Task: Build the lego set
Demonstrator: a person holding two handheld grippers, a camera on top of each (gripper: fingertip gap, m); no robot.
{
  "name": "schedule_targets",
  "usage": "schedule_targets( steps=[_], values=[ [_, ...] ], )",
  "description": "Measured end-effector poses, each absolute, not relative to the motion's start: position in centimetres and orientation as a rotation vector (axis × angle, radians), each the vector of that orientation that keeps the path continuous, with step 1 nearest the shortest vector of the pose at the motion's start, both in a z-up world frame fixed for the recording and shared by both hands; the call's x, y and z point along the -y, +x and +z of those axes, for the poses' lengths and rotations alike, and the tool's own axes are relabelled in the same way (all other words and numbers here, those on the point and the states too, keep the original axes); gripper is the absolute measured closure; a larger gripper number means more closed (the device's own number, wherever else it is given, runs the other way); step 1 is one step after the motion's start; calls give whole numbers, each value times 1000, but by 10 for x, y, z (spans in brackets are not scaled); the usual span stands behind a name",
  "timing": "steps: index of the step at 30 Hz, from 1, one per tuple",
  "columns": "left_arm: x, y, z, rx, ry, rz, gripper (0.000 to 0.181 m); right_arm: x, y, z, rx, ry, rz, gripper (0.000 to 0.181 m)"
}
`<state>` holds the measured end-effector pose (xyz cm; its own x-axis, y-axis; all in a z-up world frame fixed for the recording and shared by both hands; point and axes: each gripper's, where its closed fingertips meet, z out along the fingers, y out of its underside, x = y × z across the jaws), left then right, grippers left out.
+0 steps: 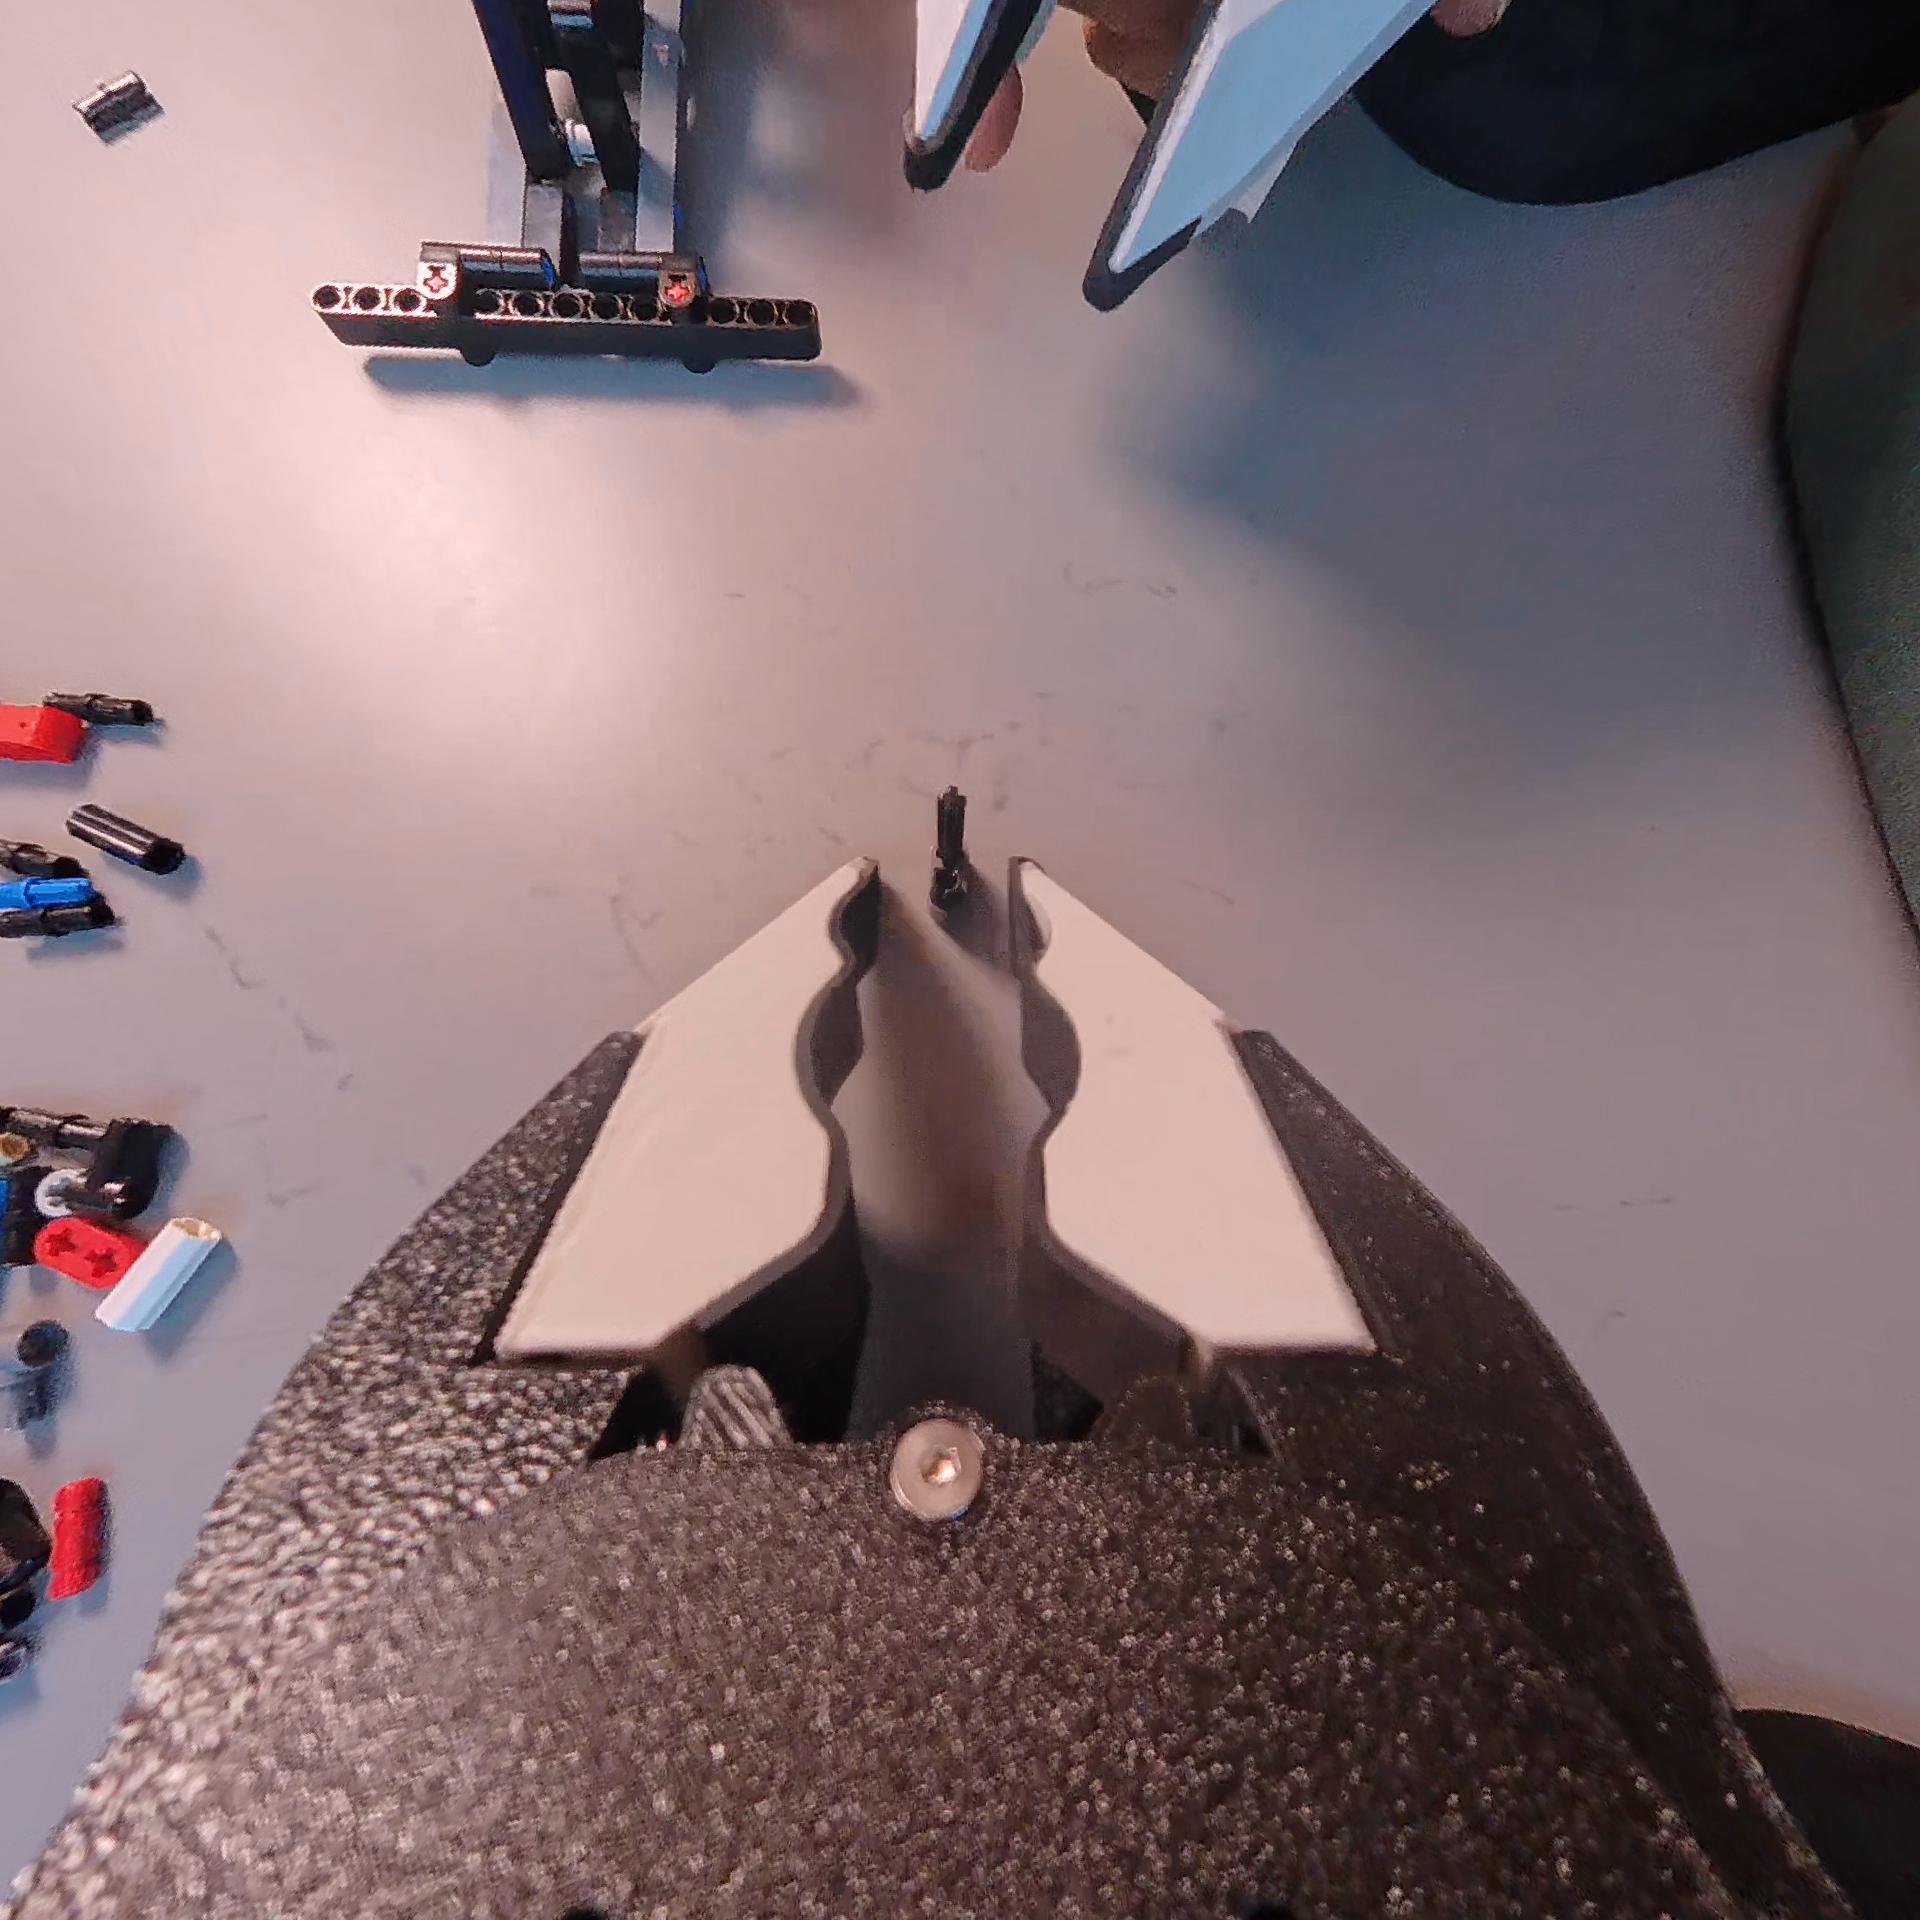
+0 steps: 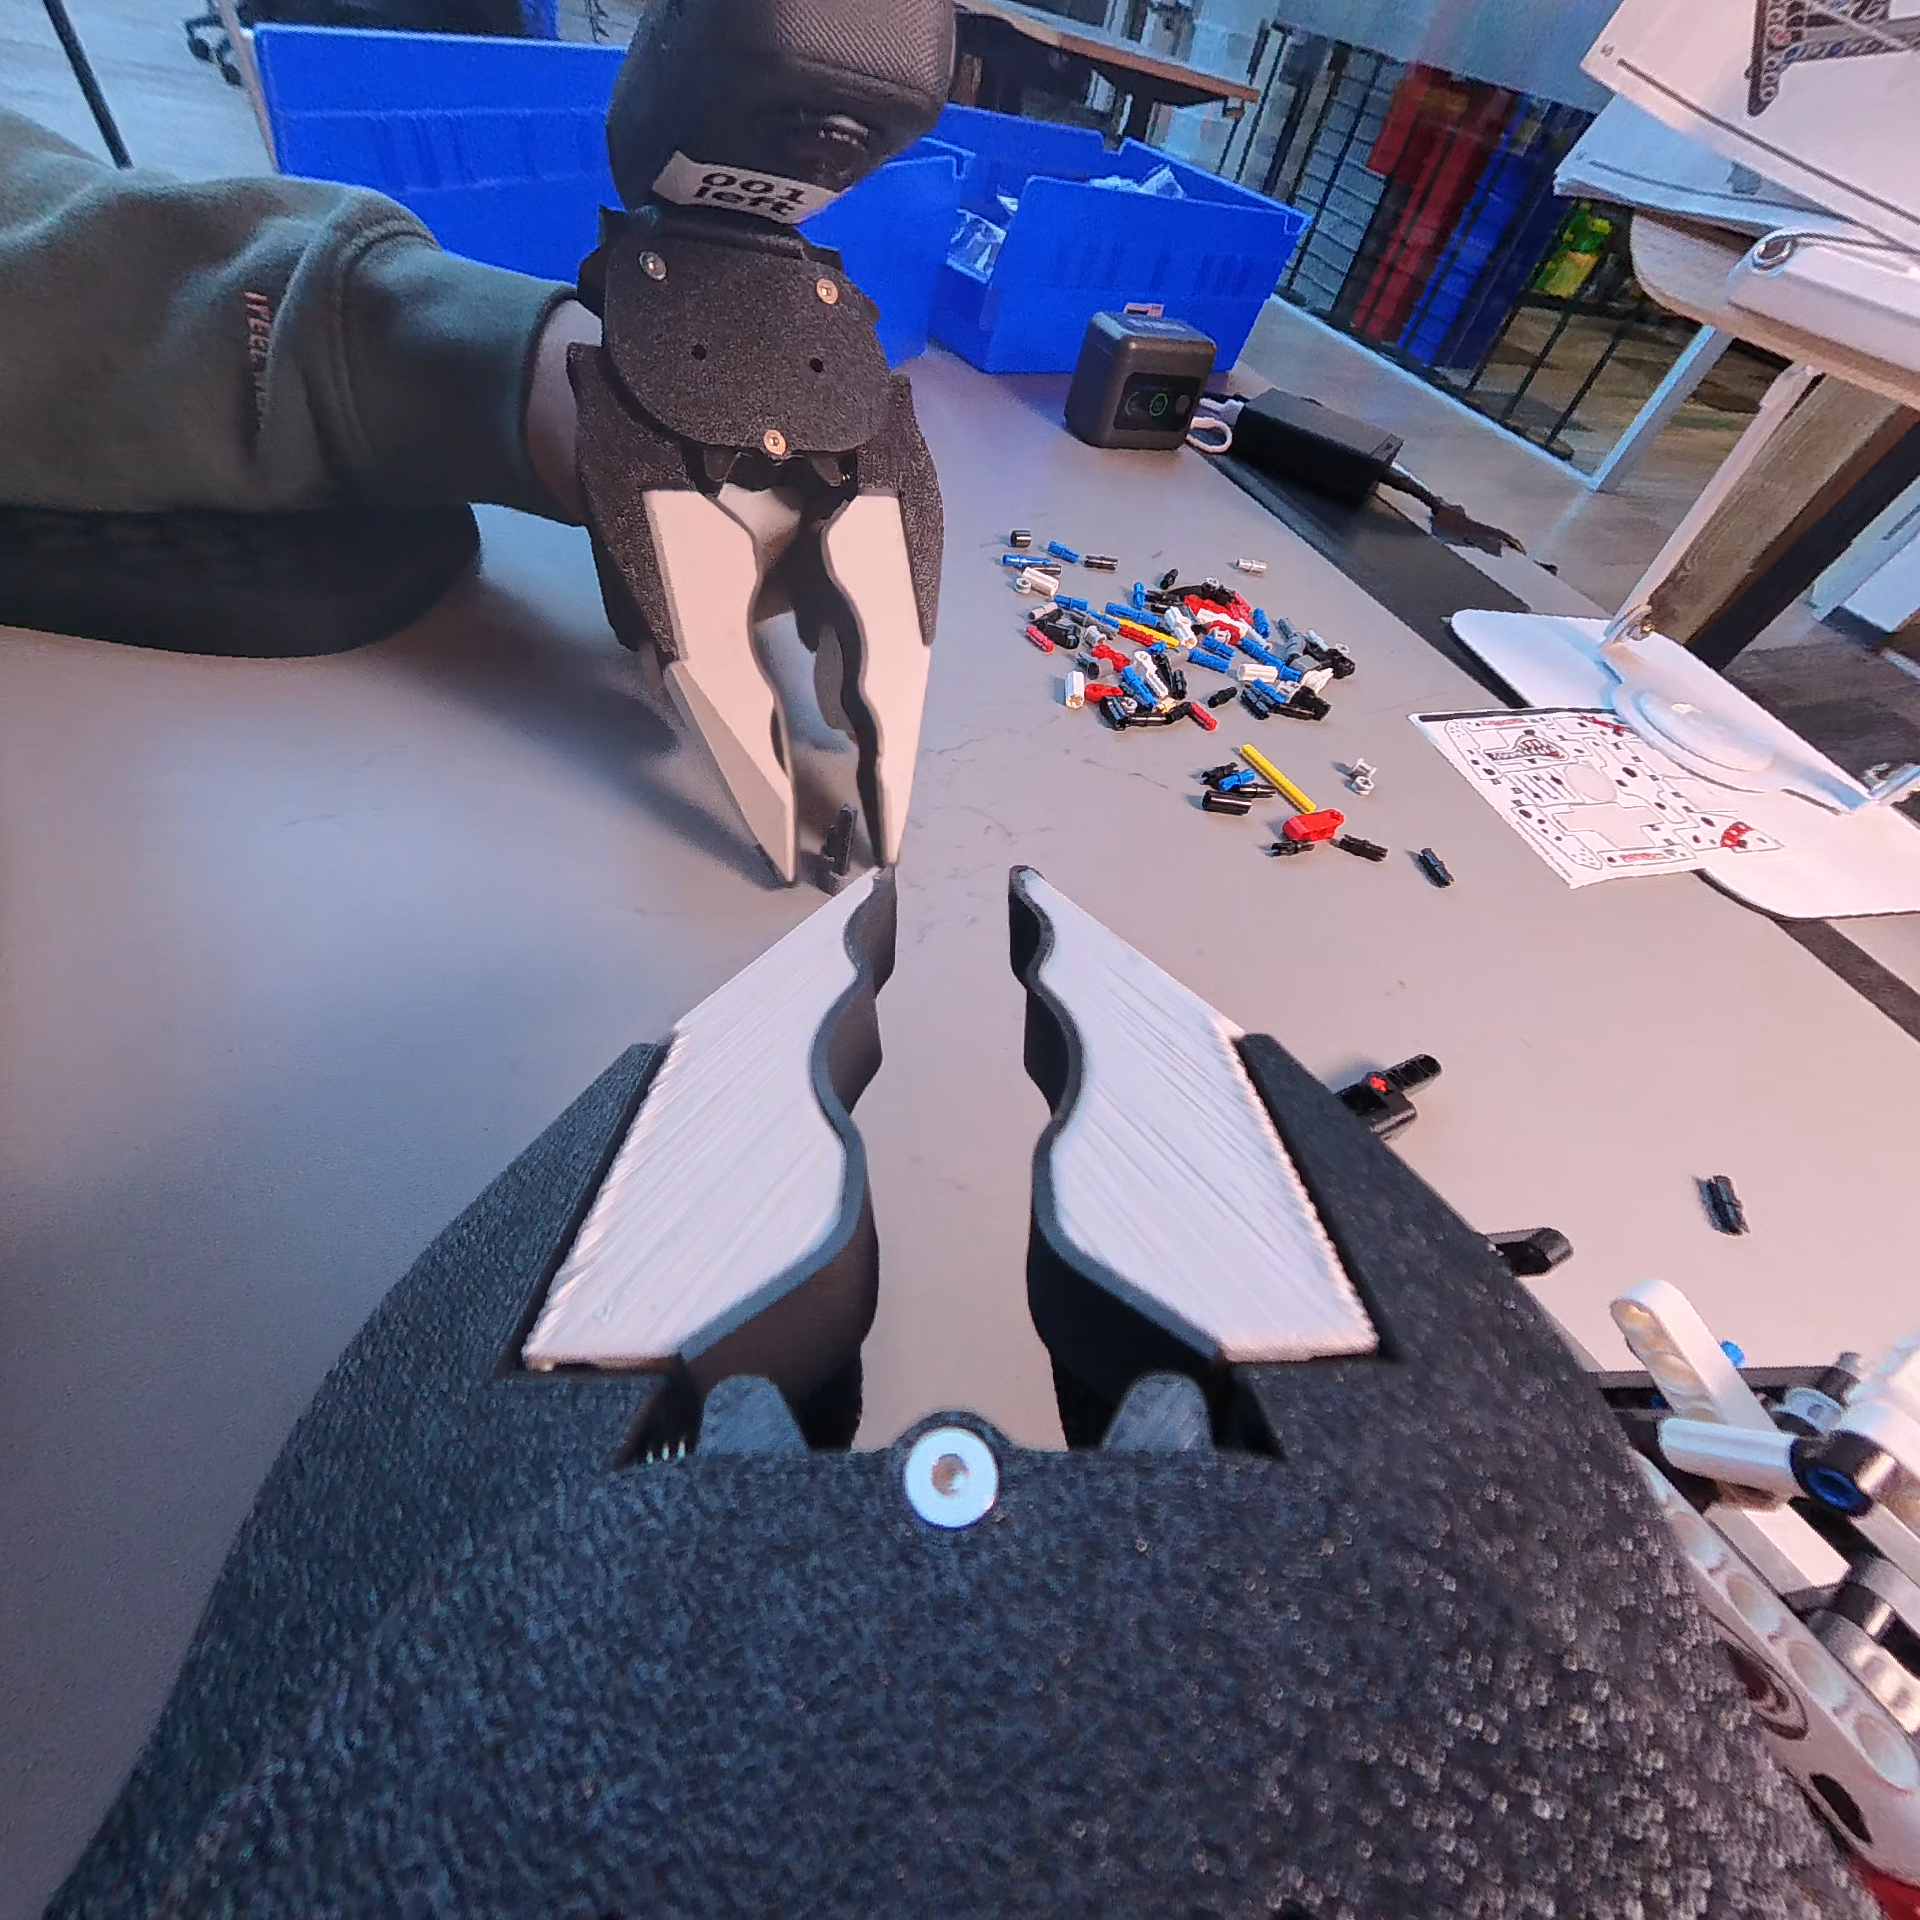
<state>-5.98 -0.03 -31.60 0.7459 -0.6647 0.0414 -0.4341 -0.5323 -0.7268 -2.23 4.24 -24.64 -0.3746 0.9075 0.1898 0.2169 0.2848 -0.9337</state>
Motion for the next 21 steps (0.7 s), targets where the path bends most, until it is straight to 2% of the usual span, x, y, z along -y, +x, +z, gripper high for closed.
schedule_targets(
  steps=[6, 11, 14, 17, 21],
  values=[
    [-3, -69, -282, -655, -2059, -529, 143, -48, -22, -244, 1751, -1034, 1130, 160],
    [-23, -125, -232, -335, -1854, -347, 139, -54, -24, -237, 1689, -1029, 1114, 159],
    [-28, -182, -227, -73, -1835, -141, 137, -63, -26, -228, 1616, -1036, 1102, 149],
    [-25, -214, -227, 93, -1807, -65, 132, -80, -28, -218, 1502, -1076, 1080, 127],
    [-22, -231, -217, 184, -1729, -2, 127, -104, -21, -188, 1276, -1074, 1105, 123]
  ],
)
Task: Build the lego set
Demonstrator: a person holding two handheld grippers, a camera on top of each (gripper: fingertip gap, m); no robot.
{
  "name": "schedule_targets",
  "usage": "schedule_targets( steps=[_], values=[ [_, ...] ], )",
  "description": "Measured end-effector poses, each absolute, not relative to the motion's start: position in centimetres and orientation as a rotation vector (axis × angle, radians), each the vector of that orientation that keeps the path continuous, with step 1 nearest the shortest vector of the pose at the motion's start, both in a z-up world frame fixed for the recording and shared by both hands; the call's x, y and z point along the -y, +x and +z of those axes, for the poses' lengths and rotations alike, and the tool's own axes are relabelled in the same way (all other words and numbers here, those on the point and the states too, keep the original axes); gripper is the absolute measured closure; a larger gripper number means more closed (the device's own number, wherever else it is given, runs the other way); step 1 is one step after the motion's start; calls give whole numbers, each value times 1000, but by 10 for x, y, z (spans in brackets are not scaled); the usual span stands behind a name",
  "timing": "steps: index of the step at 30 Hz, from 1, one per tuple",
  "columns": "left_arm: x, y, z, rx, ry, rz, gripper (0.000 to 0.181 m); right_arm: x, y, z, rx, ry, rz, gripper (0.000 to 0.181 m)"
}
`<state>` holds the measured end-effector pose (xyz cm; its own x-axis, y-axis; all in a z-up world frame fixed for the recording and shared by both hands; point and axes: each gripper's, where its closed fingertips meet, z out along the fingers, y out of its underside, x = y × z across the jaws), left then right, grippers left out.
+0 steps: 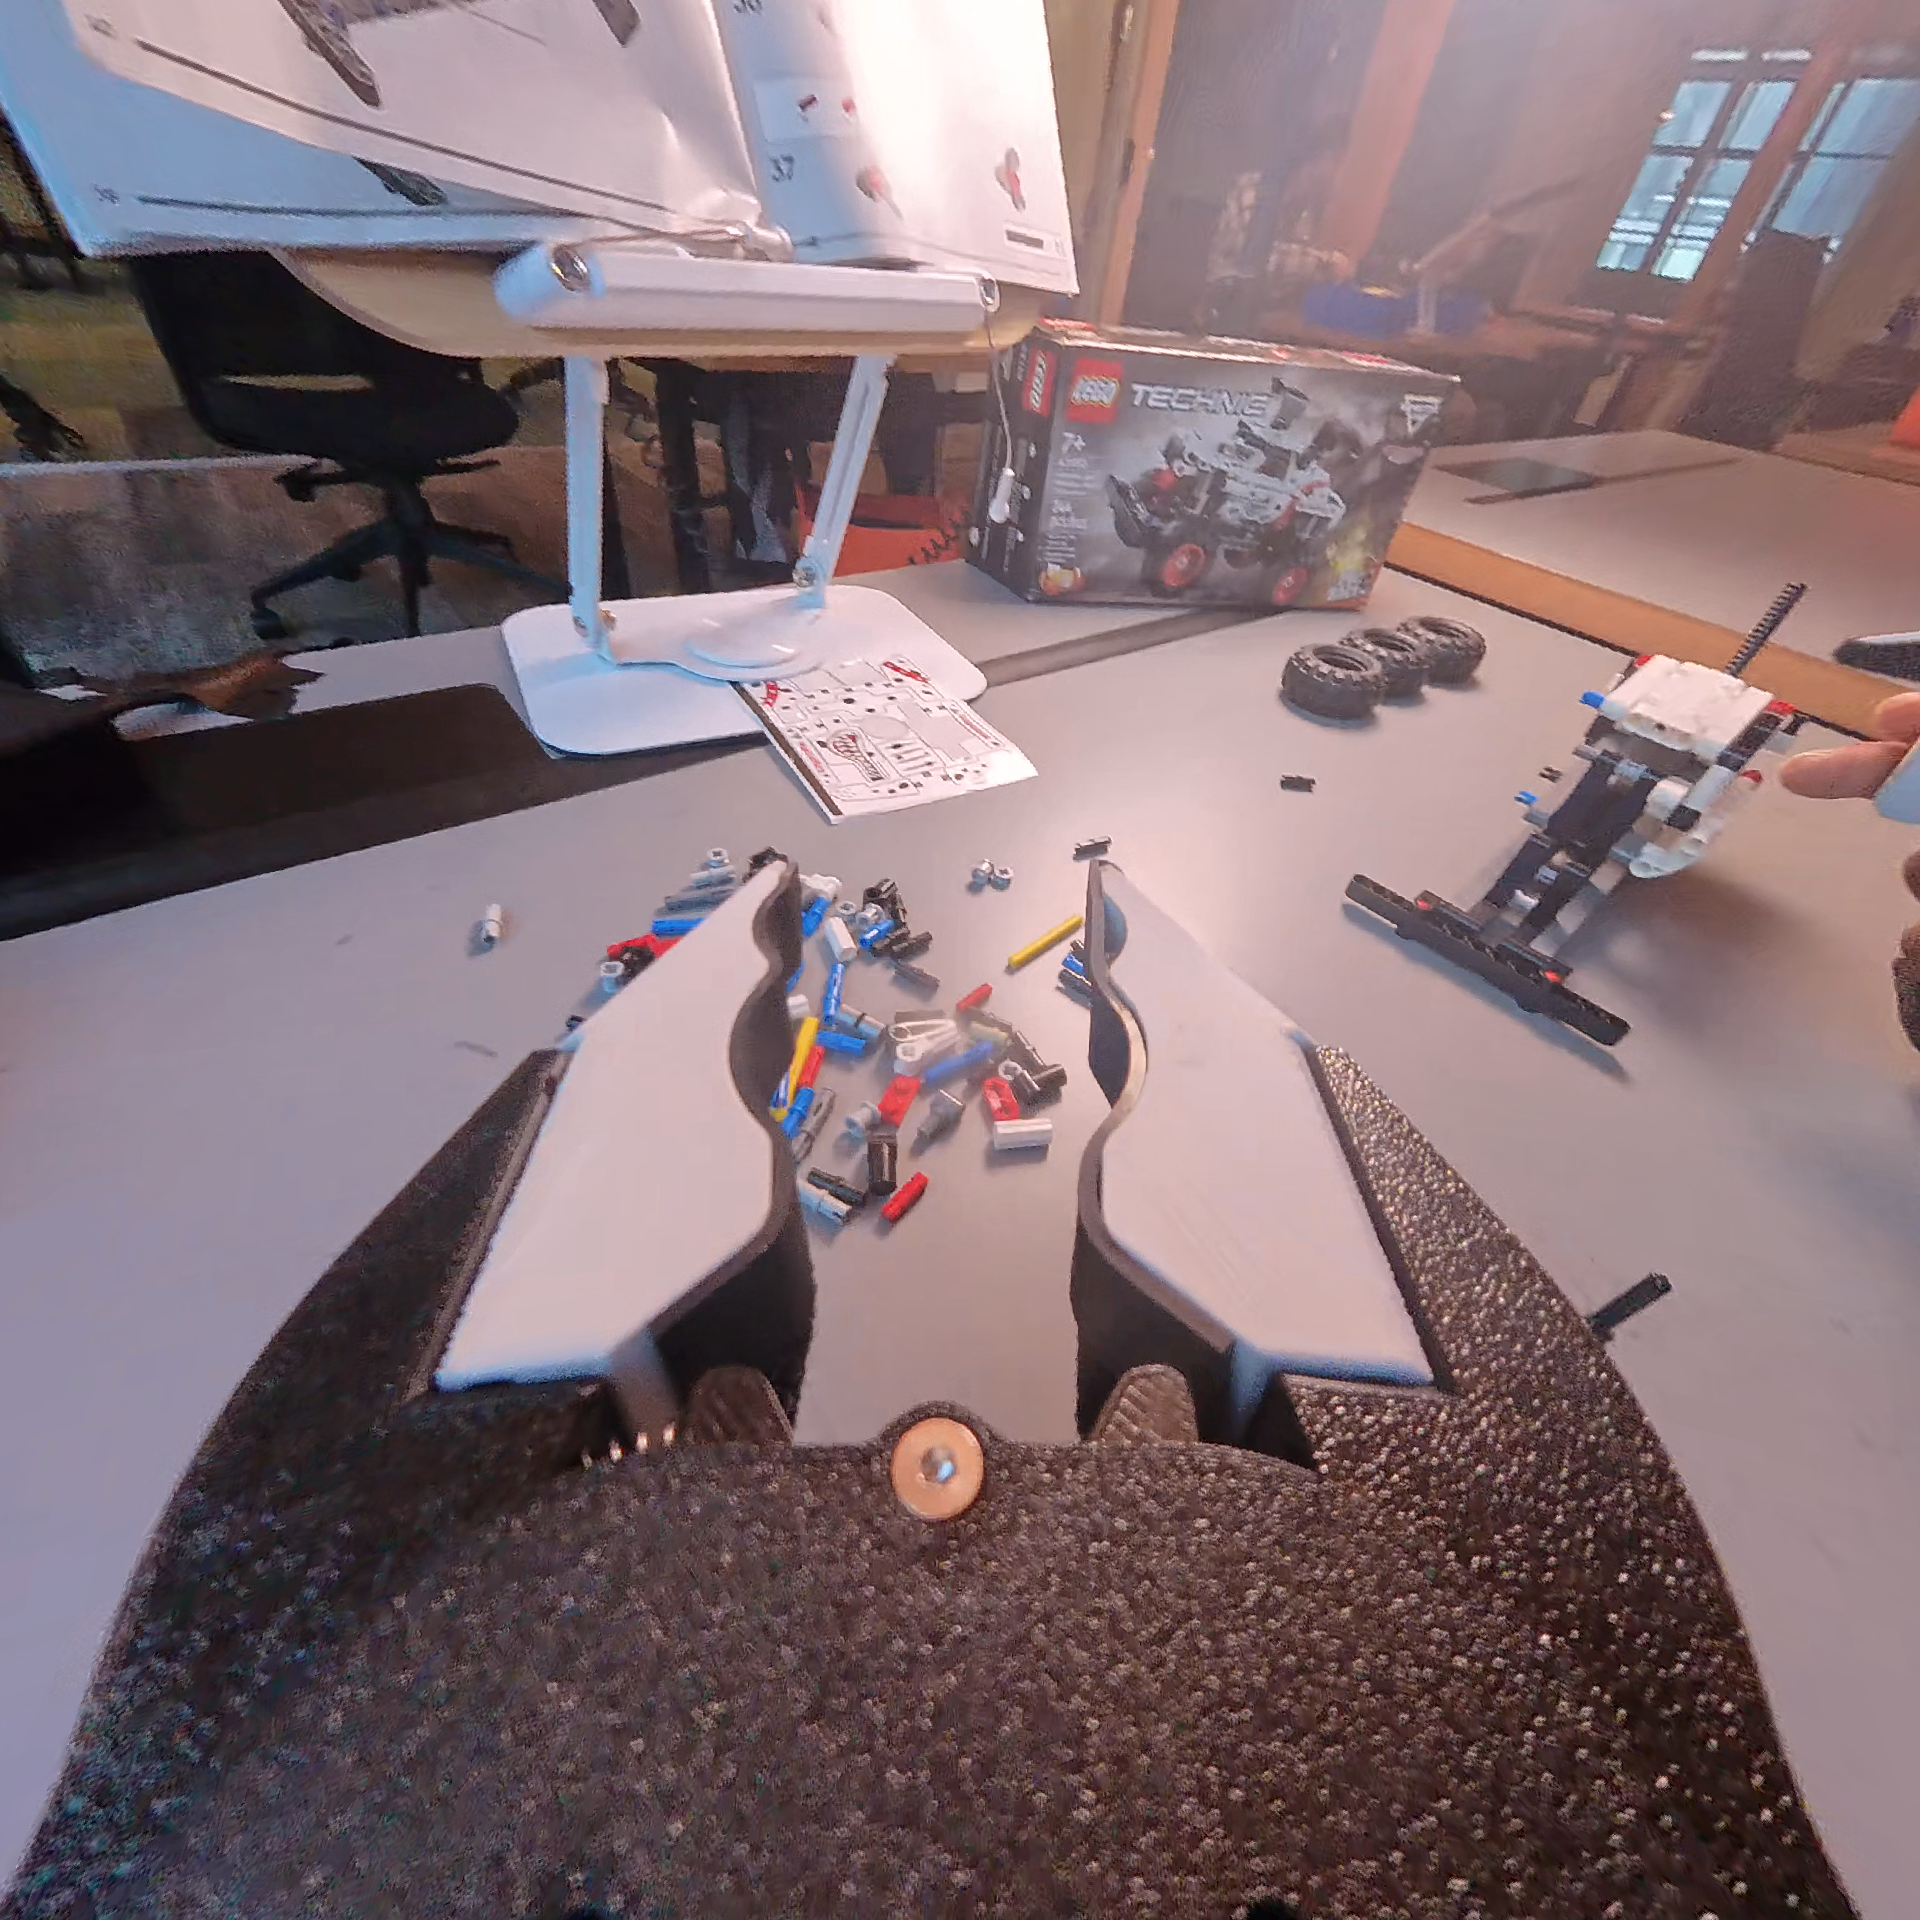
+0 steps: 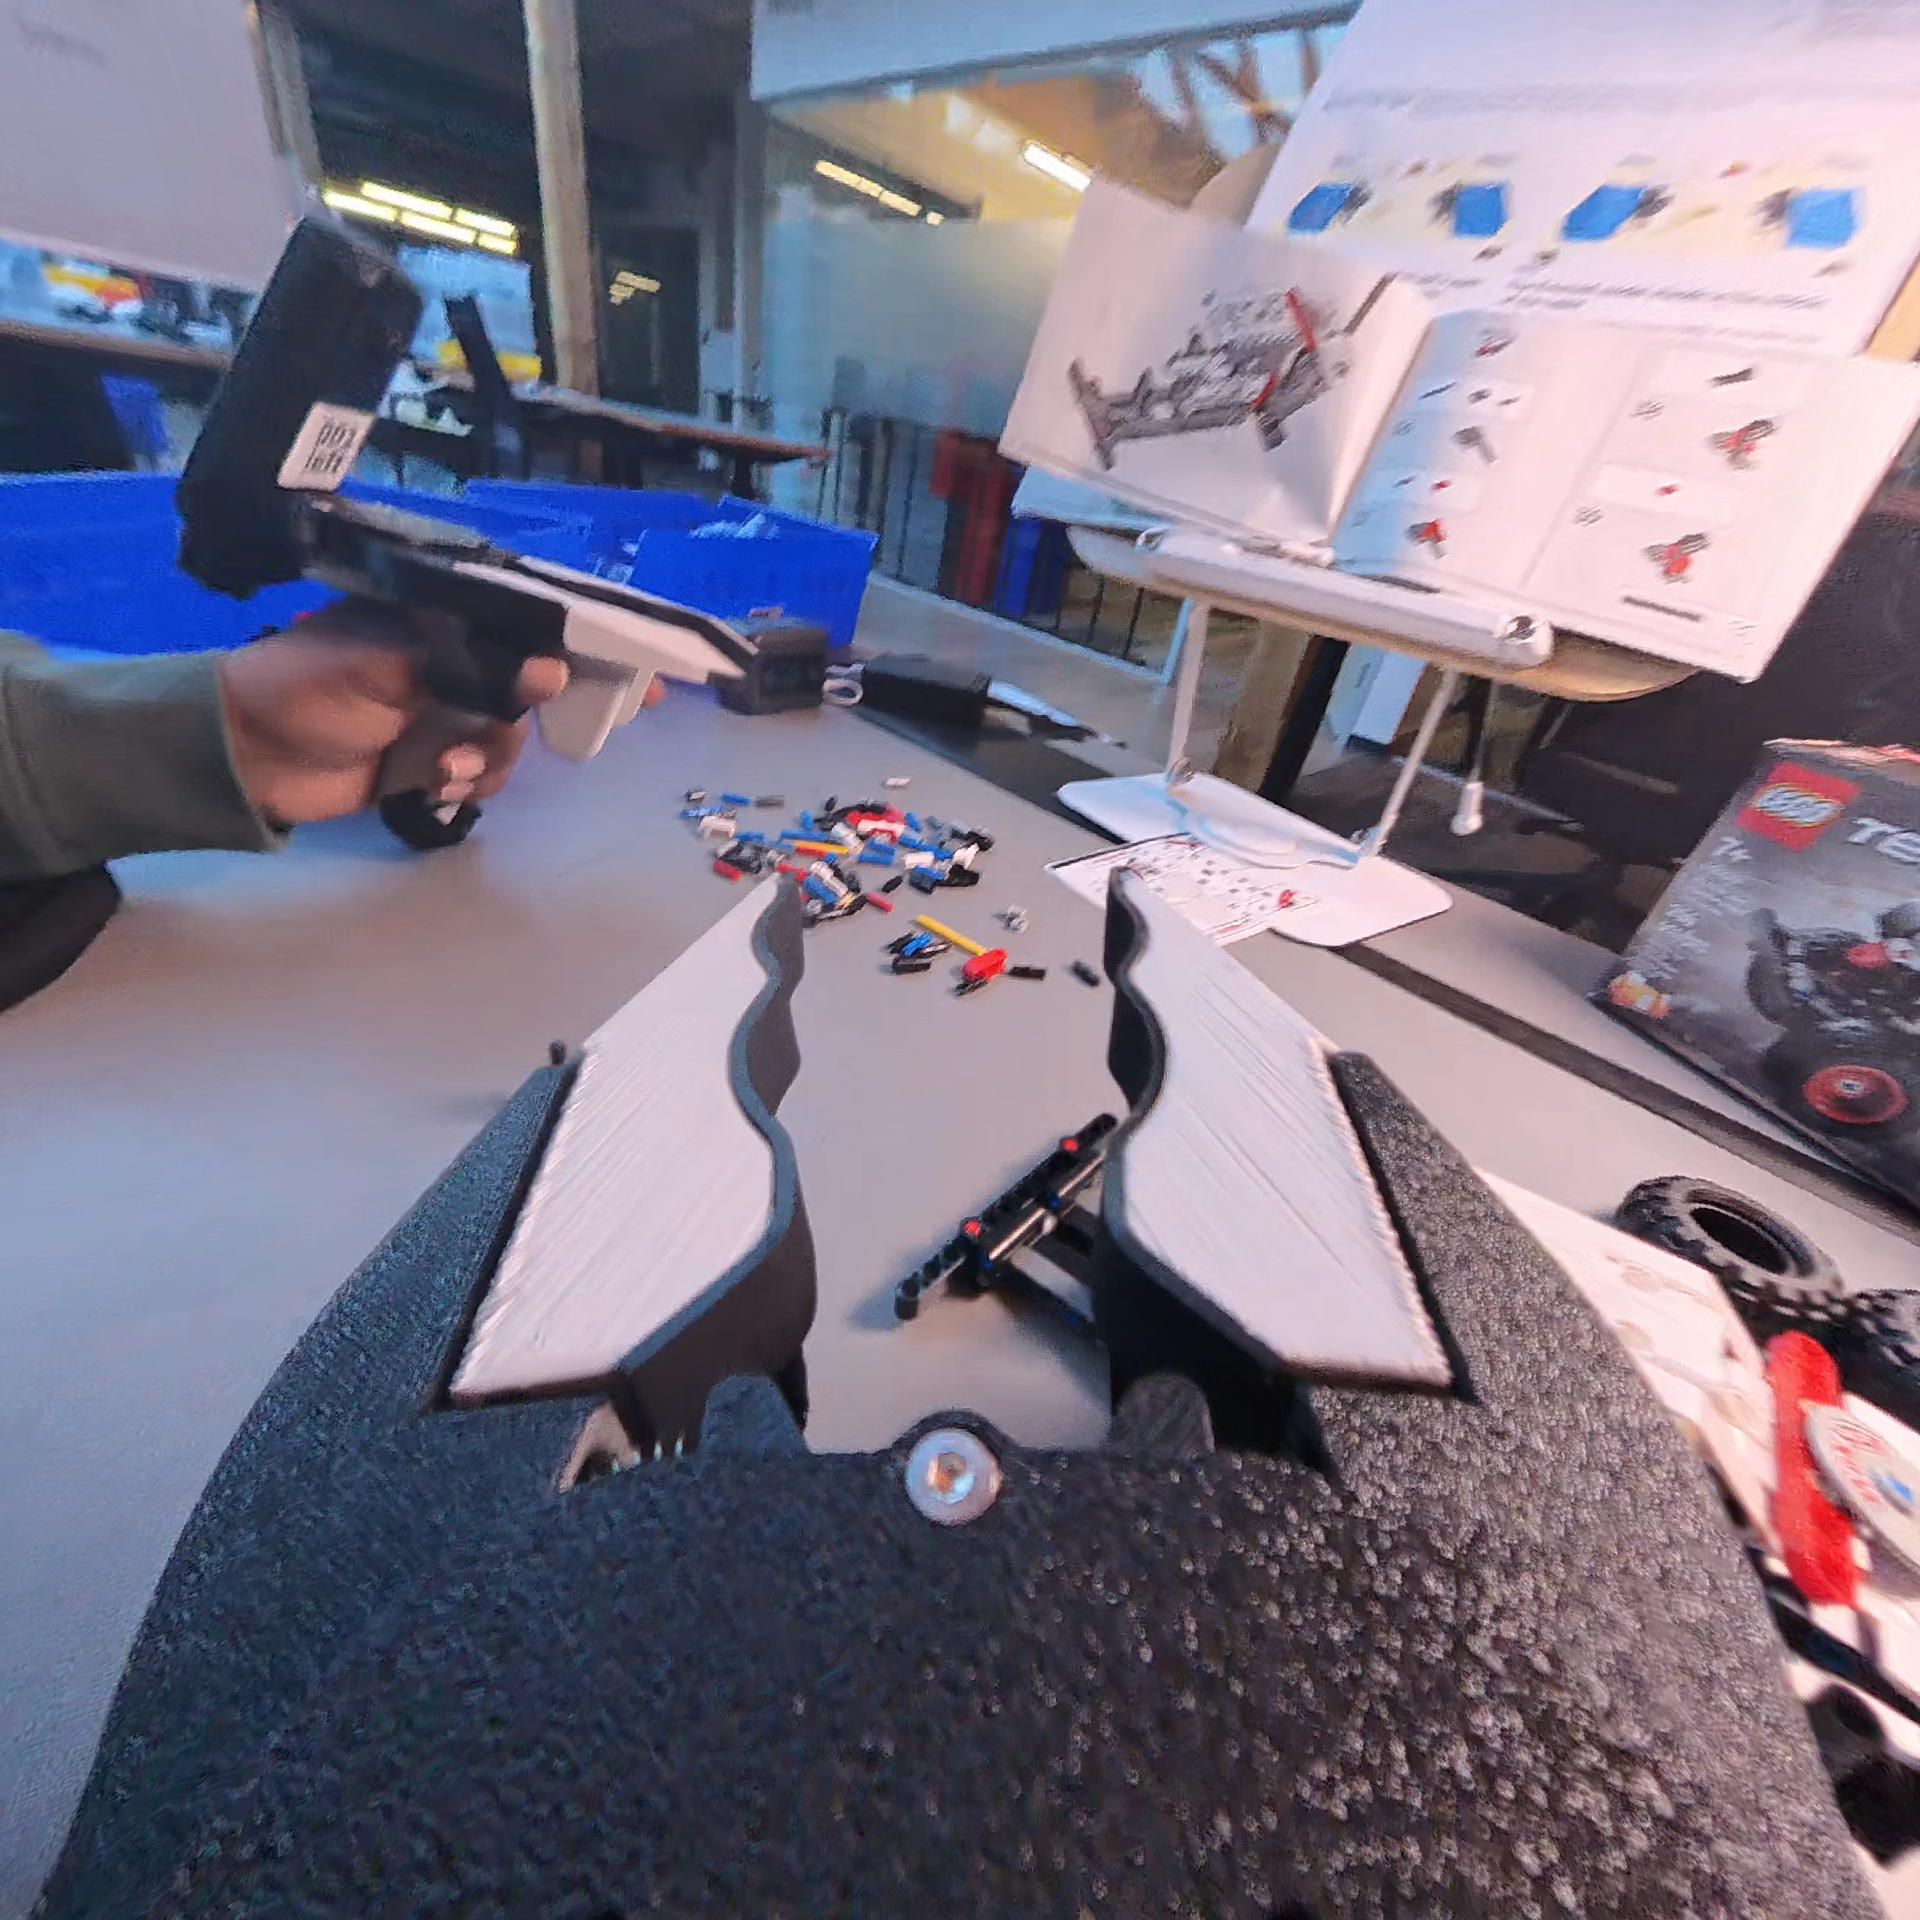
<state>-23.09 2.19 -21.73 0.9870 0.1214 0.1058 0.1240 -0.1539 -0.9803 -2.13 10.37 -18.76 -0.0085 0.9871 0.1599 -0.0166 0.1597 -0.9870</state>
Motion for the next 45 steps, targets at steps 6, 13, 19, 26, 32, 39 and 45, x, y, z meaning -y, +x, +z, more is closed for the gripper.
schedule_targets(
  steps=[6, 13, 19, 26, 32, 39, 45],
  values=[
    [-18, -237, -207, 210, -1657, 84, 119, -118, -16, -177, 1175, -1054, 1064, 124],
    [-16, -232, -206, 194, -1651, 100, 118, -115, -30, -176, 1182, -1059, 1068, 131],
    [-16, -230, -208, 186, -1663, 95, 119, -126, -84, -124, 1131, -1007, 1042, 153],
    [-15, -225, -207, 180, -1662, 73, 120, -195, -207, -54, 1000, -1056, 954, 166],
    [-14, -223, -204, 164, -1658, 84, 121, -272, -295, -72, 951, -1207, 846, 175],
    [-13, -238, -211, 202, -1698, 127, 124, -306, -323, -101, 970, -1296, 858, 181],
    [-12, -254, -221, 268, -1737, 146, 126, -325, -316, -110, 962, -1321, 801, 181]
  ],
)
